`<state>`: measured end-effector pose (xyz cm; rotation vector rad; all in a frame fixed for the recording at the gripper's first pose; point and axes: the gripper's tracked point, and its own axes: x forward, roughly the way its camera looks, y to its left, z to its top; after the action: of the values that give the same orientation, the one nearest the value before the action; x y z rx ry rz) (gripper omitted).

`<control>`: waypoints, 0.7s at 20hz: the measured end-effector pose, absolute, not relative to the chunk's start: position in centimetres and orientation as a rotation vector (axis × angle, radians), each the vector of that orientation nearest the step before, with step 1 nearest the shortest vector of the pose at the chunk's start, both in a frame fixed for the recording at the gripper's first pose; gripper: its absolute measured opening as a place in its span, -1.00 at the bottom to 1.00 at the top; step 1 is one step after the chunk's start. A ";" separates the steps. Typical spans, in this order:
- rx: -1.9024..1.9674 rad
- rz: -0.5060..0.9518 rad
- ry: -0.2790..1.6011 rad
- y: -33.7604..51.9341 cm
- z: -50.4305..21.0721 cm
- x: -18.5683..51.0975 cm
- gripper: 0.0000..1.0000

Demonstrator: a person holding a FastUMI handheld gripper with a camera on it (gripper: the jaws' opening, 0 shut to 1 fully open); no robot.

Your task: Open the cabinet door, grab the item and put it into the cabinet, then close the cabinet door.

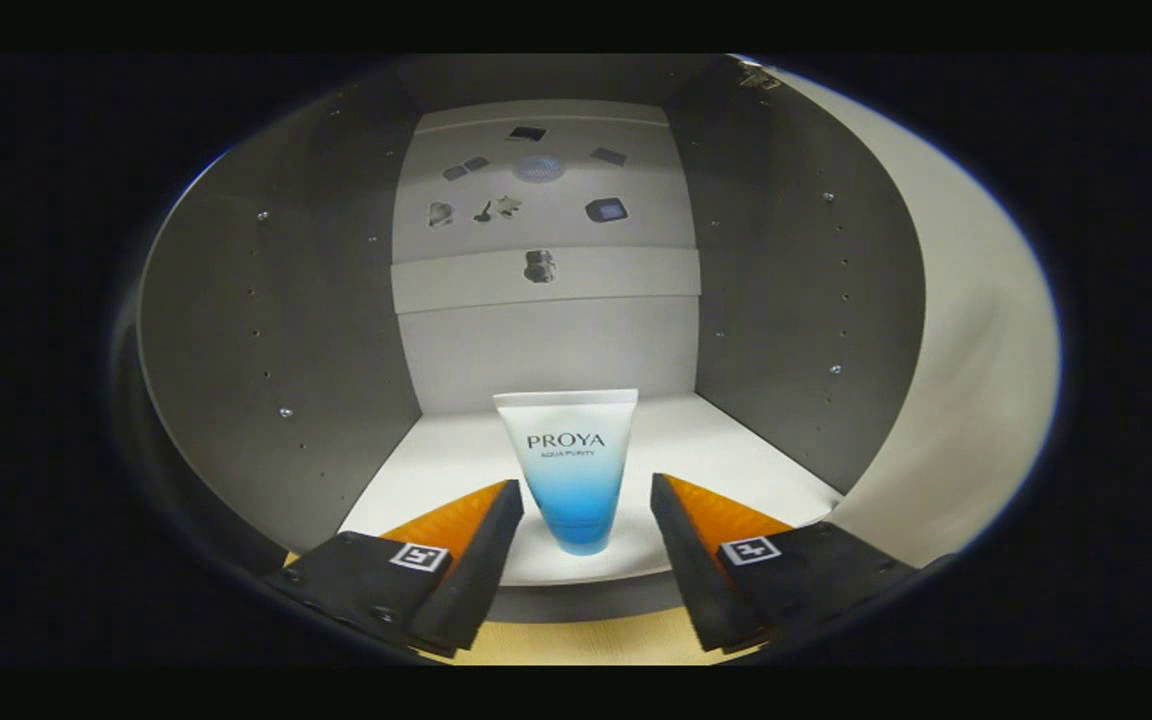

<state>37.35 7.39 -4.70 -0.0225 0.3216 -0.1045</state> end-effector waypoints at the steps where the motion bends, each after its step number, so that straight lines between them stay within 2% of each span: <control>1: -0.025 -0.108 0.312 7.3 -4.4 37.0 0.85; 3: -0.022 -0.102 0.293 7.6 -3.6 35.8 0.96; 8: -0.024 -0.064 0.255 8.7 -1.9 31.2 0.96; 14: -0.037 -0.024 0.190 9.0 0.1 21.9 0.96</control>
<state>21.94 9.03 0.05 -0.0368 0.1899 -0.0241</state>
